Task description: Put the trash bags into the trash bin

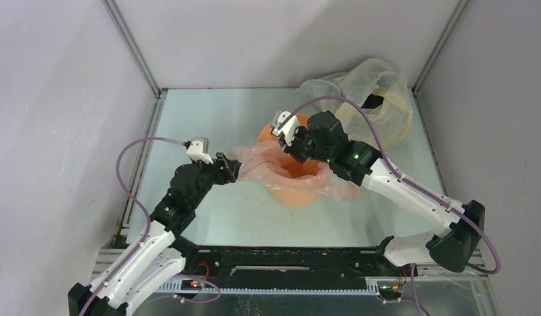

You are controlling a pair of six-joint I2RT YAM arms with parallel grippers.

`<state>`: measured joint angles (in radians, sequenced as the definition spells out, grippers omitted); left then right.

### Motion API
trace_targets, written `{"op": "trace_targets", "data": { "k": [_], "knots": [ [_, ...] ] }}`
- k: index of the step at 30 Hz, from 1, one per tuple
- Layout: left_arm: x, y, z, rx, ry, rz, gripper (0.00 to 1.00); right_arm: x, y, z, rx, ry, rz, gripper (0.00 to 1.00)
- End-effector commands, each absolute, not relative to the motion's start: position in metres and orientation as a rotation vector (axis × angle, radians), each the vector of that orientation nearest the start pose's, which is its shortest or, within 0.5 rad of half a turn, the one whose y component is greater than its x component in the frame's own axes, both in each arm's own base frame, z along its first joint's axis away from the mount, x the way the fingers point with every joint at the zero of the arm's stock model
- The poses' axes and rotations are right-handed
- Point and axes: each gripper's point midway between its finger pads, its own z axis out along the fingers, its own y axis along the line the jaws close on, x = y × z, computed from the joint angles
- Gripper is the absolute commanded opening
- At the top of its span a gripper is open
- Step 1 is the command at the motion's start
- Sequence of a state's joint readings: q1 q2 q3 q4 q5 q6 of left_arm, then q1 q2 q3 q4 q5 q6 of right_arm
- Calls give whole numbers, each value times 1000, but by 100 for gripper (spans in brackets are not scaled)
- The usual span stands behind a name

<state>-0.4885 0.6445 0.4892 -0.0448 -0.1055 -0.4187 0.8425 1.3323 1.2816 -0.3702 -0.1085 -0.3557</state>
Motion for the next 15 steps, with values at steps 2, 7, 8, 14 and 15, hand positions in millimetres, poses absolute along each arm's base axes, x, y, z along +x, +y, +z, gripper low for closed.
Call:
{"op": "trace_targets", "data": {
  "k": [2, 7, 8, 14, 15],
  "knots": [
    [276, -141, 215, -57, 1758, -573, 68, 291, 319, 305, -1133, 1590, 425, 0],
    [282, -143, 216, -62, 1757, -571, 44, 308, 316, 311, -1082, 1609, 433, 0],
    [283, -144, 216, -62, 1757, -572, 41, 311, 315, 313, -1074, 1611, 434, 0],
    [288, -152, 226, -17, 1752, -584, 15, 337, 310, 316, -1027, 1638, 436, 0],
    [290, -153, 227, -12, 1754, -583, 10, 342, 309, 314, -1023, 1645, 437, 0]
  ]
}}
